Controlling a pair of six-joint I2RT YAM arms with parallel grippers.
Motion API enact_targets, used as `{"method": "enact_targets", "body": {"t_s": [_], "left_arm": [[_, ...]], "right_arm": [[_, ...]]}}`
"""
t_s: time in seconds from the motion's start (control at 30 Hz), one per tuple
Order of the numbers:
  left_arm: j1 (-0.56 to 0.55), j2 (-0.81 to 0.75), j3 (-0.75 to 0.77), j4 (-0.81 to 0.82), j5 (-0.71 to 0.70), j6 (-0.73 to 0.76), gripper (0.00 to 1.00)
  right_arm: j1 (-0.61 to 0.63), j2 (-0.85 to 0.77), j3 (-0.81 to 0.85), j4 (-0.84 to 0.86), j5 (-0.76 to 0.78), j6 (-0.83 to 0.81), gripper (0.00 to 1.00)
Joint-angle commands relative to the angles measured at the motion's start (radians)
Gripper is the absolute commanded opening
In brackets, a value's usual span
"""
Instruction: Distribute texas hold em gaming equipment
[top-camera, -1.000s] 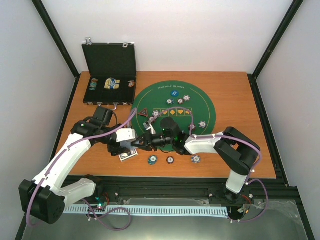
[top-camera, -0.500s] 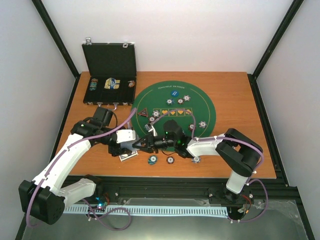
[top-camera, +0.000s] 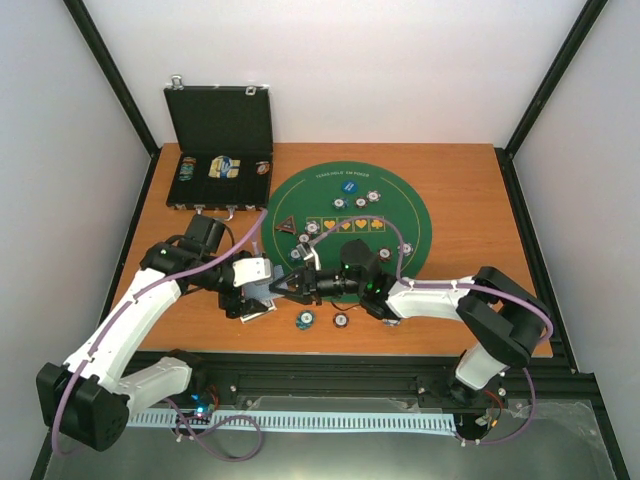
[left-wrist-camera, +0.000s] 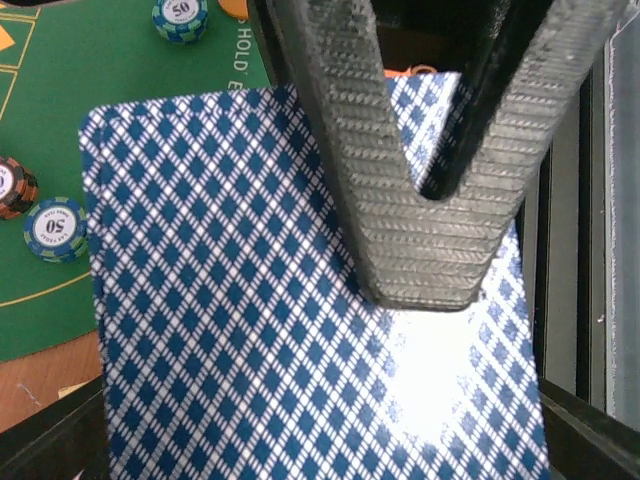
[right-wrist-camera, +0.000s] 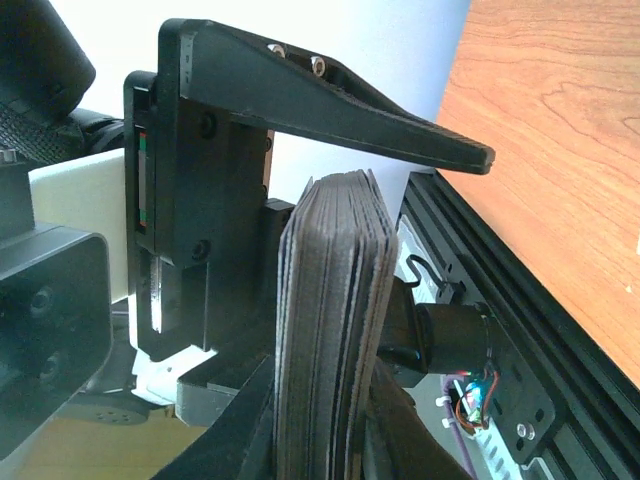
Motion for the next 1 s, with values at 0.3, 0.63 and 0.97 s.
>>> {"method": "enact_targets", "body": {"t_s": [0.3,0.63,0.97], "left_arm": [[-0.006,0.011,0.087,-0.014,0.069,0.010,0.76],[-0.006,0.021,0.054,-0.016,0.036,0.041,0.82],[-0.006,0.000,0.043,-0.013,0.024,0.027,0.90]], "right_arm": [[0.015,-0.006,0.015,-0.005,0.011,-0.008,0.05],[0.025,0.003,0.043,-0.038,0.014,-0.016,0.04],[0.025,0.012,0.065,-0.072,0.025,-0.022,0.03]]}}
